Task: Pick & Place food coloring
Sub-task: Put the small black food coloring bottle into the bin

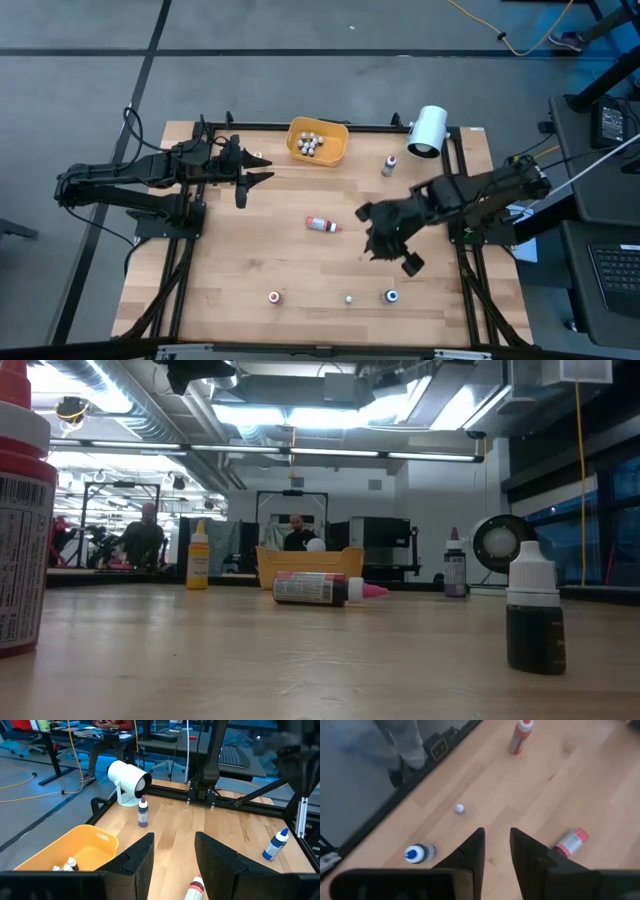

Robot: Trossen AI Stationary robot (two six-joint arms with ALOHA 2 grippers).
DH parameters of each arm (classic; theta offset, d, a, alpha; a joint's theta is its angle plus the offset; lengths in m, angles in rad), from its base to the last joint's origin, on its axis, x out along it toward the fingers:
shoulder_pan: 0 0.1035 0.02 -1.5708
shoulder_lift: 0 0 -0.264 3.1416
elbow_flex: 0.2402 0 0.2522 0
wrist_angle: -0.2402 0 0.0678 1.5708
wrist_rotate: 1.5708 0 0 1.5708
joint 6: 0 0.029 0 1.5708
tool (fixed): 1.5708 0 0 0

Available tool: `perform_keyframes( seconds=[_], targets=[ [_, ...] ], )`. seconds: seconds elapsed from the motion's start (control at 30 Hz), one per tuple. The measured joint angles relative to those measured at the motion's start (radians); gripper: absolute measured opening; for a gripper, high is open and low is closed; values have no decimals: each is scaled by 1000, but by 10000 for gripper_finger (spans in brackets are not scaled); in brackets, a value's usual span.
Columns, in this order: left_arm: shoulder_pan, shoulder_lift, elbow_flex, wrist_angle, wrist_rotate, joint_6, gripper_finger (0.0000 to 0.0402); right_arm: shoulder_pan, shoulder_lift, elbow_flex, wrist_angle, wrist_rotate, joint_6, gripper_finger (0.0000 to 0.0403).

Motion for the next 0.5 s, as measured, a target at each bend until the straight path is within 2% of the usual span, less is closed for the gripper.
perform_keyframes(
  seconds=[0.2, 0.5],
  targets=[
    [0, 0, 0, 0, 0, 0, 139, 60, 71, 0, -5, 52, 4, 93],
    [0, 0, 0, 0, 0, 0, 139, 158, 214, 0, 1, 45, 41, 94]
  ],
)
